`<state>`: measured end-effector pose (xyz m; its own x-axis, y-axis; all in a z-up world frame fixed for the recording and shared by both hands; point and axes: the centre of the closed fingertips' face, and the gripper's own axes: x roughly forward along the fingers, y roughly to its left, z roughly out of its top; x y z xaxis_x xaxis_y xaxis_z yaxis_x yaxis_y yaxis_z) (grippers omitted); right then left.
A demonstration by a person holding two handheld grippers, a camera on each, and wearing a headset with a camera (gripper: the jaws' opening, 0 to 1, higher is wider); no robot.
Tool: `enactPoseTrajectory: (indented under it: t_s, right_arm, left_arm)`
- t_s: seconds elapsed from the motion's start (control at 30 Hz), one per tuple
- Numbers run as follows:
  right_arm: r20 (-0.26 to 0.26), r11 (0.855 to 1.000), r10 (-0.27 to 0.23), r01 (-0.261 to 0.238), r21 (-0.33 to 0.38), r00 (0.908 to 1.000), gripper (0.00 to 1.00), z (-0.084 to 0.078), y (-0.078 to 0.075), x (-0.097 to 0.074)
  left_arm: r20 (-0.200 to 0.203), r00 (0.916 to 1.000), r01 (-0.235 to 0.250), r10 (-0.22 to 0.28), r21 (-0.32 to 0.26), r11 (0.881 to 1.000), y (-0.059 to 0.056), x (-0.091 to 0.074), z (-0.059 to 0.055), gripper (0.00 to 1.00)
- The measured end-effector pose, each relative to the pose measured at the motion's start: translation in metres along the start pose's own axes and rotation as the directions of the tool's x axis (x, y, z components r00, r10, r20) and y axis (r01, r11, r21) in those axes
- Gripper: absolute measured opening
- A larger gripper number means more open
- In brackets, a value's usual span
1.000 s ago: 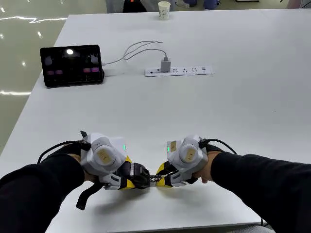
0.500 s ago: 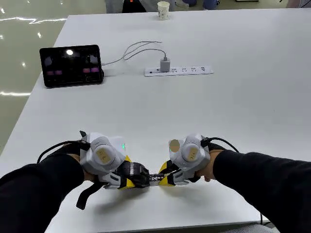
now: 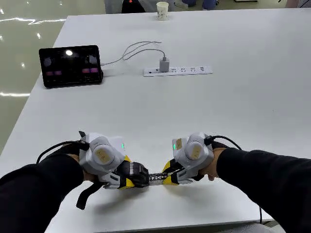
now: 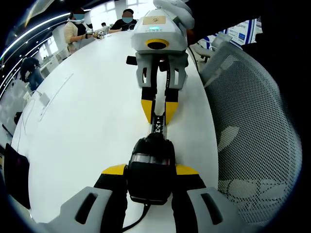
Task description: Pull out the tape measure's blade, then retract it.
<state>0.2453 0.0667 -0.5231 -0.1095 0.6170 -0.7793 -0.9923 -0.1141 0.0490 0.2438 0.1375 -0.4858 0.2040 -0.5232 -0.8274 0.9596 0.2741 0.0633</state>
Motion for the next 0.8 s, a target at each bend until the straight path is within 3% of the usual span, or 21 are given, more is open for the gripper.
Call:
enactPoseTrajectory:
  t_s: [0.8]
  right_arm:
    - [-0.02,1.0,-0.017,0.017,0.002,0.9997,0.11,-0.015,0.0,-0.011]
  left_arm:
    - [0.005,1.0,-0.002,0.002,0.001,1.0,0.0,0.0,0.0,0.29]
